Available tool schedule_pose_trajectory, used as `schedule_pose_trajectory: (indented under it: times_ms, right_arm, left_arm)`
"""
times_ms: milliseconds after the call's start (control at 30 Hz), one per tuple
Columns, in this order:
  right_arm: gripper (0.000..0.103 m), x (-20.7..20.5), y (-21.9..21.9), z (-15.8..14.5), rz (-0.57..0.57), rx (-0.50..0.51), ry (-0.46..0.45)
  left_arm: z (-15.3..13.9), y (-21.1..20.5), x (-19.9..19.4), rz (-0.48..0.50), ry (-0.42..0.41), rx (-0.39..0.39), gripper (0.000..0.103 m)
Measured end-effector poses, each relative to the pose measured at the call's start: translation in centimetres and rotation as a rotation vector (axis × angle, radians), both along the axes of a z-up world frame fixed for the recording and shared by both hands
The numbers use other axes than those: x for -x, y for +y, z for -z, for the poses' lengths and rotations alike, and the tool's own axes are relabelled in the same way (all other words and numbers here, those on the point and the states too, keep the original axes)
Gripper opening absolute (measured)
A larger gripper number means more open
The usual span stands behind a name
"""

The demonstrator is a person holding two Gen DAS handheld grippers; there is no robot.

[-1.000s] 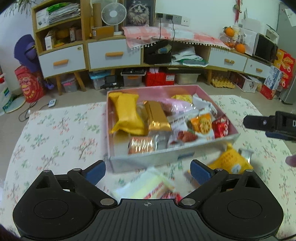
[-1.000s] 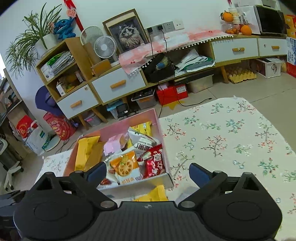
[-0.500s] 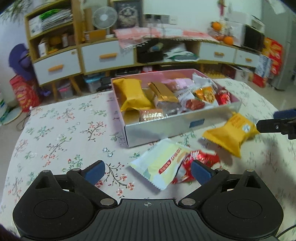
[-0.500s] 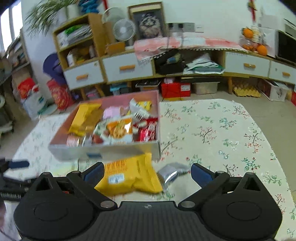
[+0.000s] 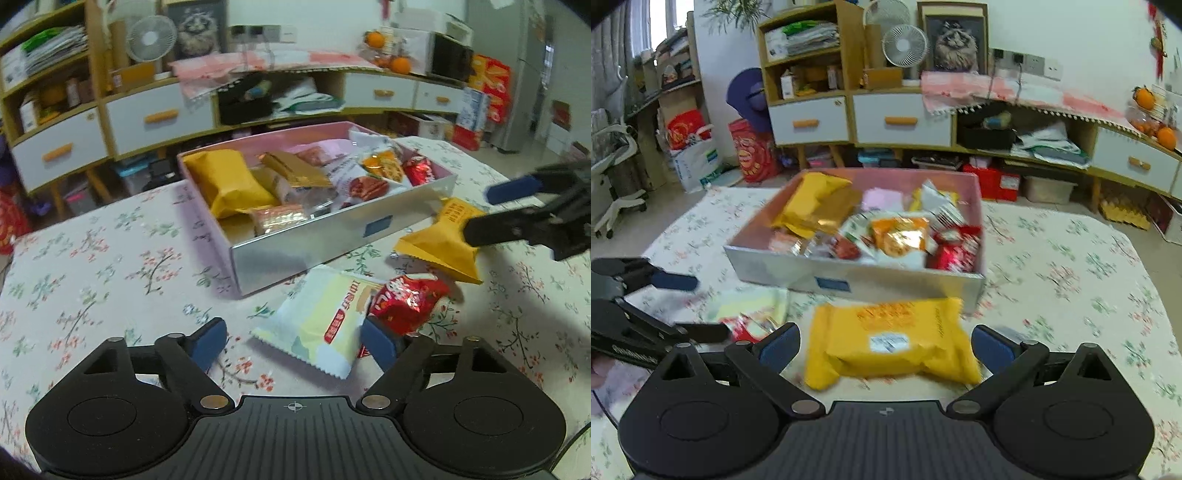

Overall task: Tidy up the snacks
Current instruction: 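Move both grippers back over the remaining snacks on the table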

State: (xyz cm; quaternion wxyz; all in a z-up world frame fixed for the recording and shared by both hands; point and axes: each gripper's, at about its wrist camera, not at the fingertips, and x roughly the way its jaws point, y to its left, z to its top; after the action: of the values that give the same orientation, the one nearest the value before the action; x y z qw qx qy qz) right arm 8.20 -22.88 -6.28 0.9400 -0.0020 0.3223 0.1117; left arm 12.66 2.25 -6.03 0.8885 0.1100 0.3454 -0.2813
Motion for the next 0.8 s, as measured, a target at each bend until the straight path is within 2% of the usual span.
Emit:
schedule_pose_trajectory:
  times_ms: [33,67,133,167,233,300,433,533,800]
  right_arm:
    - [0.070,-0.2,0.2,0.0,-0.010,-0.006,-0.001]
    - [0.067,-0.5,0.5,0.0,-0.013,-0.006,-0.003]
    - [0.061,-1.0,1.1,0.1,-0.007,0.007,-0.011]
    - [0.059,-1.2,1.3,0.2,-0.003,0.014,-0.016]
    - [0.036,-1.7,1.6,0.4,-0.005,0.017,-0.016]
    - [0.024,-2.1,1.7,0.5,-0.007,0.013,-0.016]
    - [0.010,-3.1,2.0,0.9,-0.024,0.014,-0.009]
    - [0.004,-3.2,2.2,1.5,-0.058,0.030,0.017]
    - [0.002,0.3,0.6,1.5,-0.231,0.127,0.047]
  left_arm:
    - [0.0,-0.2,-0.1,0.010,-0.001,0.002,0.076]
    - [0.0,-0.3,-0.2,0.021,0.002,0.009,0.070]
    - [0.0,-0.7,-0.4,0.030,0.007,0.008,0.066]
    - [0.0,-0.9,-0.5,0.032,0.005,0.008,0.060]
    - [0.0,-1.2,-0.6,0.030,0.015,0.004,0.056]
    - [0.0,-1.4,-0.5,0.033,0.013,-0.001,0.053]
    - [-0.1,-1.6,-0.1,0.007,0.012,-0.017,0.051]
    - [-0.3,-1.4,0.6,-0.033,0.020,-0.035,0.050]
    - [-0.6,0.2,2.5,-0.098,0.067,-0.029,0.050]
